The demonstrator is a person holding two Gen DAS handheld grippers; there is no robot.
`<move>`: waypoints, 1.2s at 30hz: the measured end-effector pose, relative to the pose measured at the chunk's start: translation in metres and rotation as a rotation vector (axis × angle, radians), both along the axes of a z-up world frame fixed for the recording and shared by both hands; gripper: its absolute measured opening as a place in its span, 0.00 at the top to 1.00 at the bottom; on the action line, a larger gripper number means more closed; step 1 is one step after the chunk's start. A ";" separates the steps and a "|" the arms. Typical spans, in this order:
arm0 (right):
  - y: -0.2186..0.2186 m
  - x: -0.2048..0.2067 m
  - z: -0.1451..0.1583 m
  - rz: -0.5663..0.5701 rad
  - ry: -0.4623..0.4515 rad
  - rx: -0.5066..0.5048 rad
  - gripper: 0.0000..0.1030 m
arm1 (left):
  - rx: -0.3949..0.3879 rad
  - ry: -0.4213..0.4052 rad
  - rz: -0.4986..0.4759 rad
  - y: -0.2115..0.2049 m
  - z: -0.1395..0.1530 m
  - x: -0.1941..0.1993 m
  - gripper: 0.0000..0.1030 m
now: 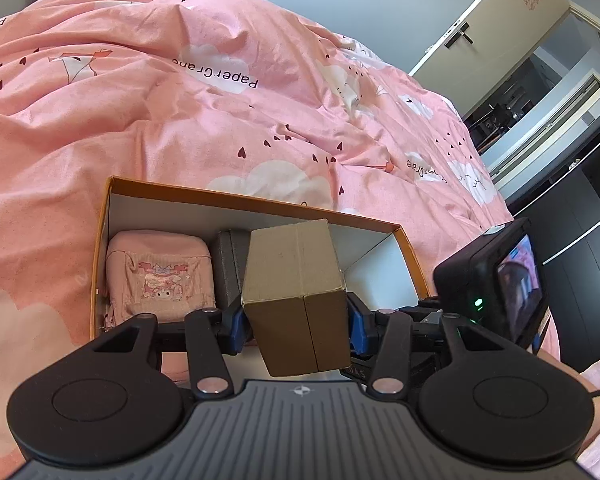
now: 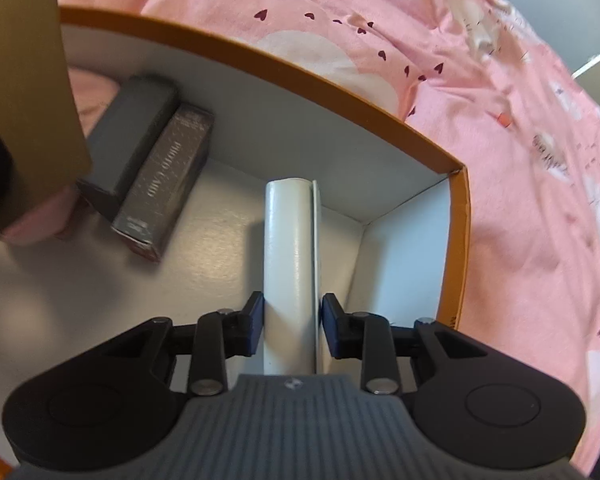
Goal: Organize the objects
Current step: 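Lower the white box into the orange box and open the right gripper while the left carries the brown box, then lower the brown box into the orange box corner and open the left gripper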
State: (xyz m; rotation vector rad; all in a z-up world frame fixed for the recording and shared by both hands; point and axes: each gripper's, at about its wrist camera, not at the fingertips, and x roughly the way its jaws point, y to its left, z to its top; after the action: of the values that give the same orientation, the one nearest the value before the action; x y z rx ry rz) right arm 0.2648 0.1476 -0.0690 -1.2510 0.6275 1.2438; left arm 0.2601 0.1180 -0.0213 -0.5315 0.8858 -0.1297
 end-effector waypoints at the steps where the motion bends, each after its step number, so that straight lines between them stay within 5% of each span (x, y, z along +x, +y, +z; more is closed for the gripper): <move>1: 0.000 0.002 0.002 -0.007 0.033 -0.009 0.67 | 0.000 0.000 -0.001 0.000 0.000 0.000 0.47; 5: 0.002 0.008 0.004 -0.031 0.145 -0.047 0.68 | 0.003 0.000 0.000 0.000 0.000 0.000 0.47; 9: 0.000 0.005 -0.007 -0.009 0.108 -0.044 0.73 | 0.007 -0.002 0.000 -0.001 0.000 0.001 0.47; 13: 0.002 0.014 -0.004 -0.019 0.171 -0.022 0.76 | 0.010 -0.006 -0.003 -0.001 0.001 0.002 0.47; 16: -0.005 0.009 0.002 0.048 0.186 0.002 0.72 | 0.008 -0.011 -0.010 -0.001 0.002 0.003 0.47; 19: -0.005 0.002 0.002 0.119 0.158 0.005 0.49 | 0.012 -0.012 -0.012 -0.003 0.005 0.006 0.47; 28: 0.015 -0.014 0.006 0.422 0.096 0.022 0.62 | 0.059 -0.001 -0.026 -0.007 0.006 0.024 0.47; 36: 0.034 -0.007 0.000 0.472 0.131 0.015 0.62 | 0.112 0.017 -0.068 -0.012 0.002 0.041 0.47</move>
State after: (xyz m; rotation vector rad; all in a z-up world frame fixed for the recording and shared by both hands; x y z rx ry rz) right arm 0.2576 0.1812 -0.0687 -1.3583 0.4247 1.7275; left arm 0.3012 0.1060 -0.0193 -0.3992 0.9228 -0.1371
